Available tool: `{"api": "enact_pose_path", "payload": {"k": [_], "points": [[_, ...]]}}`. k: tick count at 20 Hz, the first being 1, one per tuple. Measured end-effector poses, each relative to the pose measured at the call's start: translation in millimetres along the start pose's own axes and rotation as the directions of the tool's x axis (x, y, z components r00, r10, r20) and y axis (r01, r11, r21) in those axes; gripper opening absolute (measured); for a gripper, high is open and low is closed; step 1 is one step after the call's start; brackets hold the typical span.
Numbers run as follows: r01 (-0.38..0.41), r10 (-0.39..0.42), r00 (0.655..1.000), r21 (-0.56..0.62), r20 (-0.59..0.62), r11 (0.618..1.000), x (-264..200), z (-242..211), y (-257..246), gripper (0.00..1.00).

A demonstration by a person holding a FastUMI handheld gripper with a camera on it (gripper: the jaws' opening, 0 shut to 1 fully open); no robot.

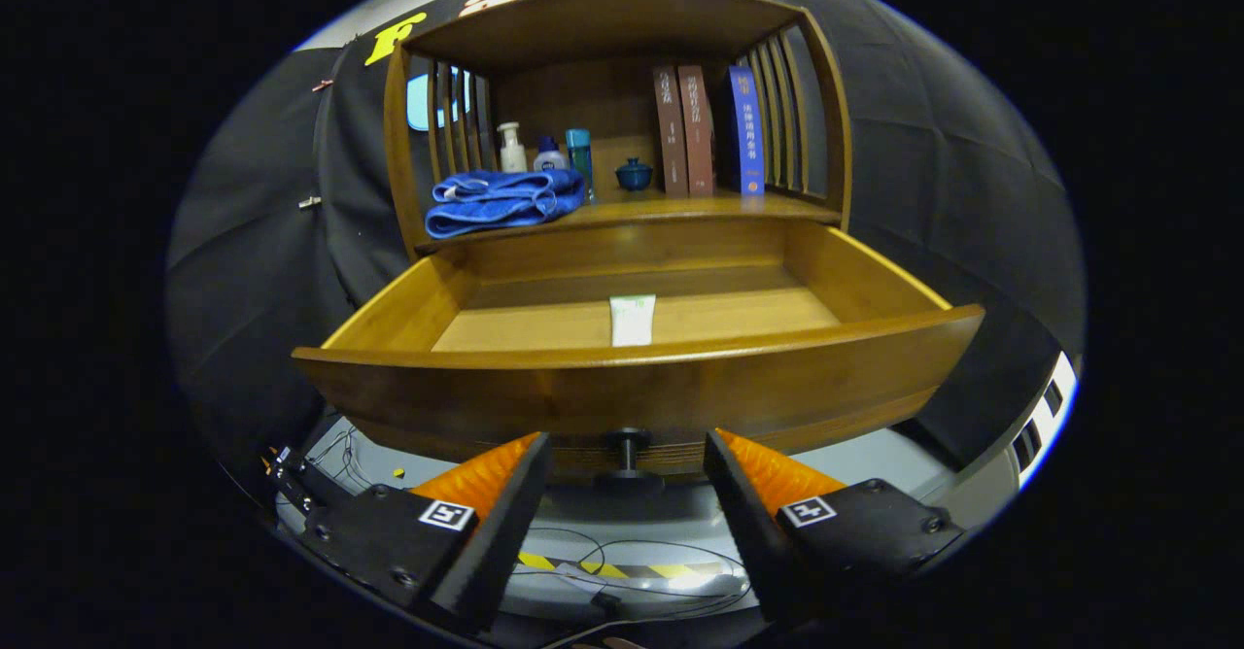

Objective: Pull open the drawer, take out the items inside it, and place them on the countertop above the cabinet.

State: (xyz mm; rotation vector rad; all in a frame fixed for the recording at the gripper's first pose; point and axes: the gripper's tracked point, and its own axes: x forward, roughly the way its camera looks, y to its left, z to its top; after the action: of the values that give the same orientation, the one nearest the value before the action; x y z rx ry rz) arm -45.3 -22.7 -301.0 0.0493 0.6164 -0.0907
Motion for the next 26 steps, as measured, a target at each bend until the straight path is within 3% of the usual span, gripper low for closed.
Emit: {"api": "enact_pose_path", "payload": {"k": [3, 6, 10, 13, 18, 24, 26], "points": [[-0.013, 0.013, 0.999, 0.002, 0.05, 1.0, -20, 39, 9, 1.0], [-0.044, 0.044, 0.996, 0.0, 0.075, 0.999, -11, 91, 18, 1.0], [-0.047, 0.048, 0.999, 0.027, -0.015, 0.999, 45, 135, 18, 0.99], [-0.029, 0.031, 0.988, 0.016, -0.151, 0.999, 94, 134, 12, 1.0], [0.019, -0.022, 0.905, -0.011, -0.424, 1.0, 155, 93, 1, 1.0], [0.032, -0.017, 0.779, 0.014, -0.627, 0.999, 189, 54, -6, 0.99], [0.027, -0.028, 0.753, -0.011, -0.657, 1.0, 195, 47, -5, 0.97]]}}
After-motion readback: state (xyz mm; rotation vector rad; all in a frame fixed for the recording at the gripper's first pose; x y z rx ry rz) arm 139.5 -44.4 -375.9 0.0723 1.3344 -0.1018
